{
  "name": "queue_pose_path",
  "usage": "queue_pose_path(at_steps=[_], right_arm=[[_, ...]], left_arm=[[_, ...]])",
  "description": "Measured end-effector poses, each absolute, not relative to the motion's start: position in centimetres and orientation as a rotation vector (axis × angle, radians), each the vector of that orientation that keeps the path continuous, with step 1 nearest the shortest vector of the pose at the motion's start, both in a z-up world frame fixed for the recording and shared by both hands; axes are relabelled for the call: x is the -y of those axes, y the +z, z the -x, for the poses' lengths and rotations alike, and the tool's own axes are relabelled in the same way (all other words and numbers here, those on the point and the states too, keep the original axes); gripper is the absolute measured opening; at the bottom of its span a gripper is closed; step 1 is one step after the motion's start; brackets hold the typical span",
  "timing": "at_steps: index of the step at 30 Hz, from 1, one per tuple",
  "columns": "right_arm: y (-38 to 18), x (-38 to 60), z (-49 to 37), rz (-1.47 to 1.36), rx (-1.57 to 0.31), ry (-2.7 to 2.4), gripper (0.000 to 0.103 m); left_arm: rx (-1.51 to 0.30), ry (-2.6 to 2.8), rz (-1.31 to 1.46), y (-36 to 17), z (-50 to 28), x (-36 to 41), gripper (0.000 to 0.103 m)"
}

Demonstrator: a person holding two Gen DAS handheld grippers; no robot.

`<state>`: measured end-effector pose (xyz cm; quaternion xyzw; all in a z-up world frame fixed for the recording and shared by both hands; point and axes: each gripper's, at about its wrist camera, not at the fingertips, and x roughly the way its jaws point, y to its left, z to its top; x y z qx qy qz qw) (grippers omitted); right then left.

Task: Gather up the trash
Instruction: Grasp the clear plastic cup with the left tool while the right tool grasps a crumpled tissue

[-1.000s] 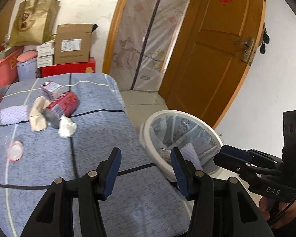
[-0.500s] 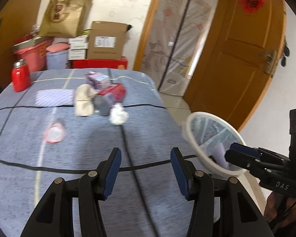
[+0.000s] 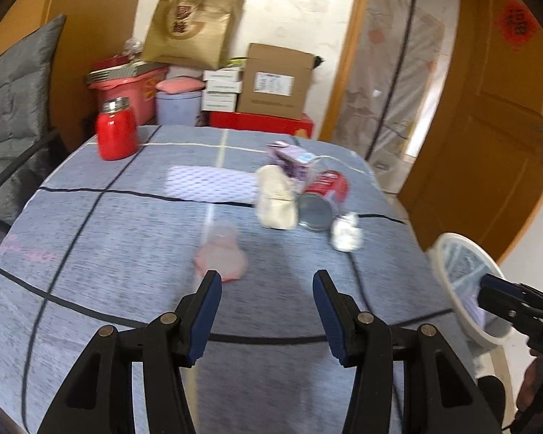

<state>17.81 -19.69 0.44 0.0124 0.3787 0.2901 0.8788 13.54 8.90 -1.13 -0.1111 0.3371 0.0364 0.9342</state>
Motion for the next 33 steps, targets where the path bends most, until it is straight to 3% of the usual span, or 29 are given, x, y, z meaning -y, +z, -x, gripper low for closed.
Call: queue_pose_path(at_steps=[14, 18, 33], right_arm=[[-0.4, 15.6, -21.3, 0.024, -0.82, 0.623, 0.051], [-0.6, 13.9, -22.7, 0.037, -0.825, 0.638, 0.051], [-4.6, 7.5, -28.9, 0.11, -0.912, 0.595, 0.05]], left_arm=[[-0.753, 0.107, 0.272, -3.9, -18.7, -11.8, 0.052], [-0.776, 0.103, 0.286, -4.7, -19.7, -12.3, 0.032], [-0.758, 0.042, 0.307, -4.7, -18.8, -13.0, 0.031]])
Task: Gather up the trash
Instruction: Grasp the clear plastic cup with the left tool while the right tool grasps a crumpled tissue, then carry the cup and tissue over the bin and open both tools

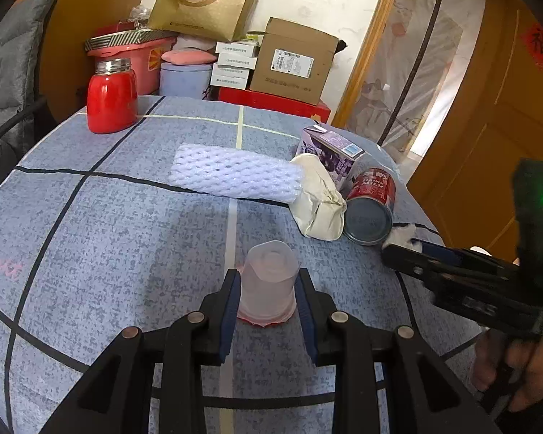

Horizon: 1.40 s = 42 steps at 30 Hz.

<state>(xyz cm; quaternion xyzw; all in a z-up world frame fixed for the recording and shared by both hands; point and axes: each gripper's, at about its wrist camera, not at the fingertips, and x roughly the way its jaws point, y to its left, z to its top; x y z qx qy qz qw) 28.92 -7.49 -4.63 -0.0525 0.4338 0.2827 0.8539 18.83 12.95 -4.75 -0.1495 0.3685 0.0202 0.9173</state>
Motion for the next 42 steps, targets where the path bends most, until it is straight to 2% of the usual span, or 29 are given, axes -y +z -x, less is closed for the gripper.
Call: queue_pose_path(at_steps=[3, 6, 42], right_arm=[[-5.0, 7.6, -29.2, 0.119, -0.917, 0.566, 0.032], [-4.8, 8.4, -29.1, 0.097, -0.909, 0.569, 0.03], [1.8, 23.1, -16.2, -0.034, -0.762, 0.526, 0.029]], left_arm=[[-0.76, 0.037, 0.303, -4.7, -18.8, -12.8, 0.031], [-0.759, 0.03, 0.297, -4.6, -18.8, -12.5, 0.031], [-0.694, -0.153, 0.148, 1.2, -11.9, 2.0, 0.031]])
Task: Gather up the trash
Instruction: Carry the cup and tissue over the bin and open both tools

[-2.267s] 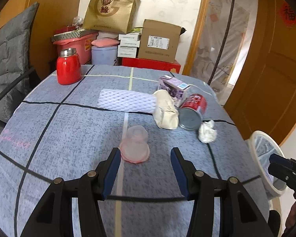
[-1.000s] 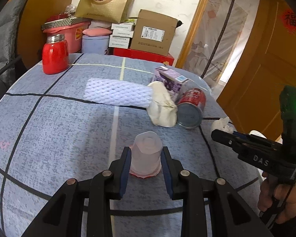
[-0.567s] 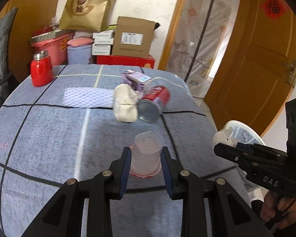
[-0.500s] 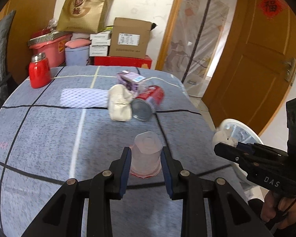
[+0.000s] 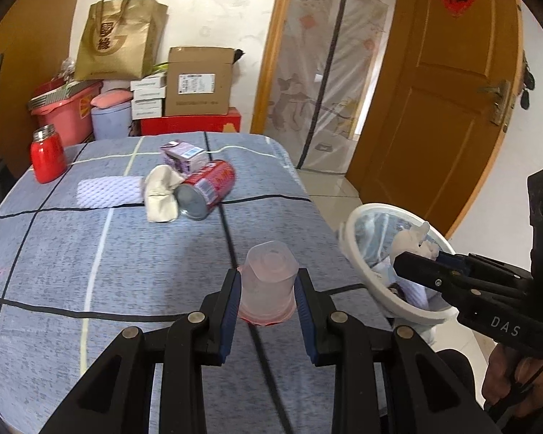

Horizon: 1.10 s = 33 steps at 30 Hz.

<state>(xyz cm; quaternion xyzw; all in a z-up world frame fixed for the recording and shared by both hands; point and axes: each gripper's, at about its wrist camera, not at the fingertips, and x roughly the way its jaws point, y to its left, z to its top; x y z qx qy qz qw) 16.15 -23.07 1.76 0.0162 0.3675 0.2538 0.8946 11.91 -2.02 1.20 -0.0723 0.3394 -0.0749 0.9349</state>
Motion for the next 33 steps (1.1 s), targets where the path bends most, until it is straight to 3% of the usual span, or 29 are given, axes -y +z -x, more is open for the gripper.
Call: queue_pose_path(at_steps=[33], right_arm=[[-0.7, 36.4, -17.2, -0.175, -0.795, 0.277, 0.03]], left_arm=[[-0.725, -0.409, 0.075, 0.2, -18.0, 13.4, 0.031]])
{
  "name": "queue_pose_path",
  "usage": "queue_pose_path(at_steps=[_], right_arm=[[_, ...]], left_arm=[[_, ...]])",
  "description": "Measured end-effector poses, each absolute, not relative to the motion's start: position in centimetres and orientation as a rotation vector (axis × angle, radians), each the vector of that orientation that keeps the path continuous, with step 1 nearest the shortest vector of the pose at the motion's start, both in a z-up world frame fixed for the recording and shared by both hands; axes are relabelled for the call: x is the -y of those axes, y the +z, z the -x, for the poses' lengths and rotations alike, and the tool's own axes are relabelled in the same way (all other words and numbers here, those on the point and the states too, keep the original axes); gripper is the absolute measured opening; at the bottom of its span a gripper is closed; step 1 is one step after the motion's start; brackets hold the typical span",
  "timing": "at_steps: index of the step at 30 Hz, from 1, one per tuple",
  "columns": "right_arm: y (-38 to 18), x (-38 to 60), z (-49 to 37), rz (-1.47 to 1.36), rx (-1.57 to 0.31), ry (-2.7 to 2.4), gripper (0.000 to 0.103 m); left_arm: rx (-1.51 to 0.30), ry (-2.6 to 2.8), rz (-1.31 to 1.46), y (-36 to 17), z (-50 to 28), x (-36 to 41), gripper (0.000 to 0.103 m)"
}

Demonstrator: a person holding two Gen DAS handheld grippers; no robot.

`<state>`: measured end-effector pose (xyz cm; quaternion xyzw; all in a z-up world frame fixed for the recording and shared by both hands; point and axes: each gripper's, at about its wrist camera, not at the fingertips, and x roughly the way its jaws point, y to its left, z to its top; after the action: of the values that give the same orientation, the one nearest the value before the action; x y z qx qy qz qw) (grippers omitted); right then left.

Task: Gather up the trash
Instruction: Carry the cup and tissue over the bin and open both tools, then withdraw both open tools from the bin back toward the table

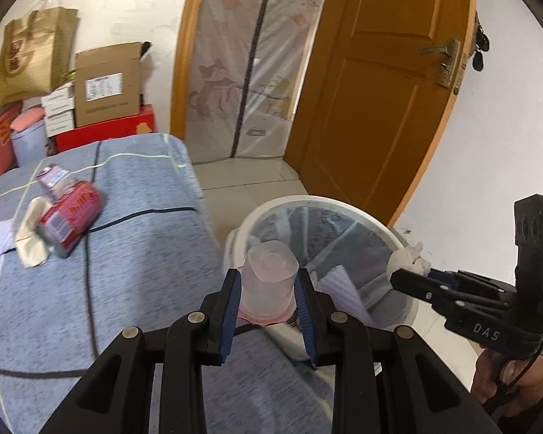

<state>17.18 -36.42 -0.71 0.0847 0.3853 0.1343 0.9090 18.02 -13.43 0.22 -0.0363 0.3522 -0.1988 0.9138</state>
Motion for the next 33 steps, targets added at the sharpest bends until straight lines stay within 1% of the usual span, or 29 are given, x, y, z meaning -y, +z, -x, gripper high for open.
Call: queue_pose_path(at_steps=[12, 14, 16, 18, 26, 33], right_arm=[[-2.4, 38.7, -18.4, -0.197, -0.834, 0.239, 0.031], [-2.6, 38.8, -18.6, -0.192, -0.836, 0.224, 0.035], [-2.6, 38.8, -18.7, -0.186, -0.832, 0.211, 0.047], [-2.5, 39.0, -18.7, -0.189, -0.821, 0.212, 0.049], [-2.2, 39.1, -18.7, -0.185, -0.812, 0.211, 0.049], [-1.2, 38.3, -18.0, -0.195, -0.784, 0.251, 0.049]], left_arm=[[-0.762, -0.487, 0.043, -1.3, -21.1, 17.7, 0.031], [-0.765, -0.49, 0.038, -1.5, -21.5, 18.1, 0.031], [-0.769, -0.49, 0.041, -1.7, -21.9, 18.3, 0.031], [-0.769, -0.488, 0.044, -1.9, -22.3, 18.4, 0.031], [-0.769, -0.484, 0.071, -2.0, -22.3, 17.6, 0.032], [-0.756, -0.486, 0.116, -1.3, -20.9, 15.5, 0.032]])
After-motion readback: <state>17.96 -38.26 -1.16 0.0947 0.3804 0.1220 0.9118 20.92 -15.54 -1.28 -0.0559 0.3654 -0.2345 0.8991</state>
